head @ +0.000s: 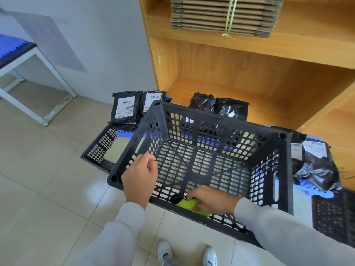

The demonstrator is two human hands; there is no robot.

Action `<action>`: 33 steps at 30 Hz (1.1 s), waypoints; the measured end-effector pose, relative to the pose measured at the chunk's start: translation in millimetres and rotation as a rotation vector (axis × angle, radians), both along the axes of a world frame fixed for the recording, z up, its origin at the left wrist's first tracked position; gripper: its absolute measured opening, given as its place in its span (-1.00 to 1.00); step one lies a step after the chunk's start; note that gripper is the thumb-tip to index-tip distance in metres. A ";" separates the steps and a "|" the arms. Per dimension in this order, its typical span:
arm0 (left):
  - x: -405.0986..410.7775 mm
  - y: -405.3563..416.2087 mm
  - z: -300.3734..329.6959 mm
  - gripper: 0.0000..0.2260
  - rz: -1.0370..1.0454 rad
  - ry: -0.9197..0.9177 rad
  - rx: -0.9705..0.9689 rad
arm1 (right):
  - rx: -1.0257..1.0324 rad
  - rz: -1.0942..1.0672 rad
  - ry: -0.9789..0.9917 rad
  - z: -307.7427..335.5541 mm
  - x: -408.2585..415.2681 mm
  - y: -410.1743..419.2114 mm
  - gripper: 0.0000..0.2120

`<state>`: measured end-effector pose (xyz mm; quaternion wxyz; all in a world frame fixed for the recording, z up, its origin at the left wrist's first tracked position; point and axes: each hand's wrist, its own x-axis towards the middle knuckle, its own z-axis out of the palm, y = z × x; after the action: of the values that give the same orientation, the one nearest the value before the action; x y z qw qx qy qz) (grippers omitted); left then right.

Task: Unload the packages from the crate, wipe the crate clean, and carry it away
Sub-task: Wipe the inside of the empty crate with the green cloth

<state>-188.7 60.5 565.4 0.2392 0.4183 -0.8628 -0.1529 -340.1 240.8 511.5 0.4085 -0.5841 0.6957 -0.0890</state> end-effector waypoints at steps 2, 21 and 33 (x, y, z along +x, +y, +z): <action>-1.0 1.0 2.4 -0.99 0.017 -0.022 0.017 | -0.043 -0.011 0.001 15.0 0.2 9.6 -0.74; -21.9 68.5 4.9 -0.82 -0.171 -0.074 -0.026 | -0.202 -0.029 0.113 90.9 -7.1 68.0 -0.77; -32.8 87.6 -2.4 -0.78 -0.188 0.063 -0.012 | 0.032 0.057 0.150 -1.6 -9.7 28.6 -0.76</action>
<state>-221.4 148.1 563.0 0.2532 0.3289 -0.8913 -0.1825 -349.8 269.4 509.8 0.3668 -0.6022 0.7087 -0.0224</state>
